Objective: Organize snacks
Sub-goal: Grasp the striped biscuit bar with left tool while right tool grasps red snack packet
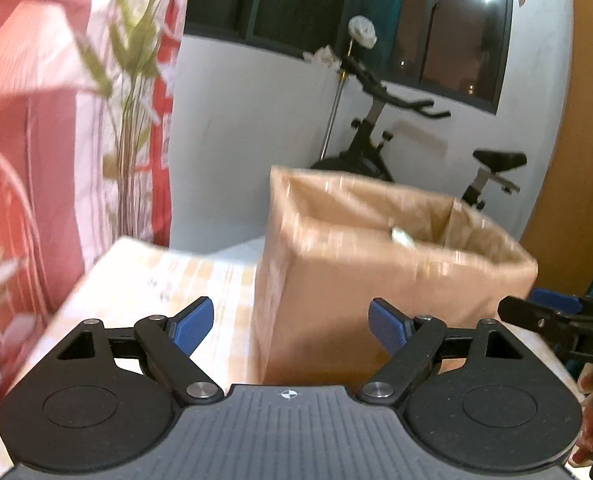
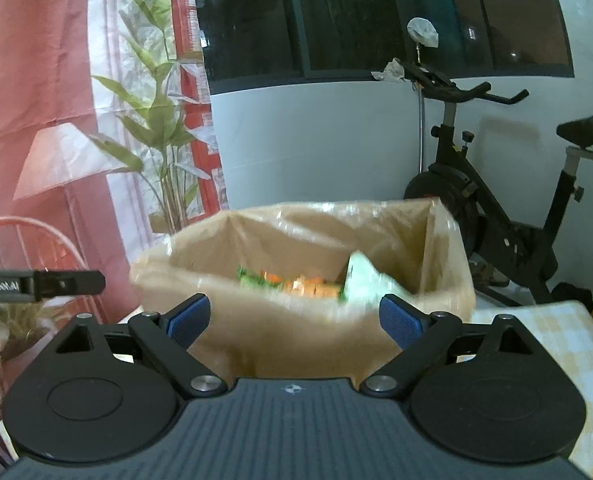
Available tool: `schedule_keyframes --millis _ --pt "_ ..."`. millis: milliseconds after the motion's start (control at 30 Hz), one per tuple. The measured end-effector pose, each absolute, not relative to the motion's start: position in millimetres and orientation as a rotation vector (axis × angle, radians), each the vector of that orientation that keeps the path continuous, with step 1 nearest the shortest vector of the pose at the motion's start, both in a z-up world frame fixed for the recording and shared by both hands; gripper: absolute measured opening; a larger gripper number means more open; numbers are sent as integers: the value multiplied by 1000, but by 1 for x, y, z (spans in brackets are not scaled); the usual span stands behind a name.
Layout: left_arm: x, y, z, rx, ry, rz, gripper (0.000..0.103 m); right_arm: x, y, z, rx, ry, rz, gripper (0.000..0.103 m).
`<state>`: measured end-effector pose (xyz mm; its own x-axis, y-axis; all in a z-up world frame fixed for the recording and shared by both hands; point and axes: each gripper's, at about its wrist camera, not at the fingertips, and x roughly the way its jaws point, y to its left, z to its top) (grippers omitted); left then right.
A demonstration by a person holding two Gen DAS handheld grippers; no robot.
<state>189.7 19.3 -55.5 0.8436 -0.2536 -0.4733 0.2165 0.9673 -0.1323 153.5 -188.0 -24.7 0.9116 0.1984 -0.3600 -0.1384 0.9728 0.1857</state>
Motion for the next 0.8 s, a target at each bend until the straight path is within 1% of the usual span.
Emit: schedule_keyframes --millis 233,367,467,533,700,767,800 --pt "164 17 -102 -23 562 -257 85 113 -172 -73 133 442 160 93" --pt "153 10 -127 14 593 -281 85 95 -169 -105 136 516 150 93" --pt "147 3 -145 31 625 -295 85 89 -167 -130 136 594 149 91" --pt "142 -1 -157 34 647 -297 85 91 -162 -145 125 652 149 83" --pt "138 -1 -182 22 727 -293 82 94 -148 -167 83 722 177 78" --pt "139 0 -187 21 739 -290 81 95 -143 -170 76 737 182 74" --pt "139 1 -188 19 742 -290 81 95 -142 -172 75 741 188 70"
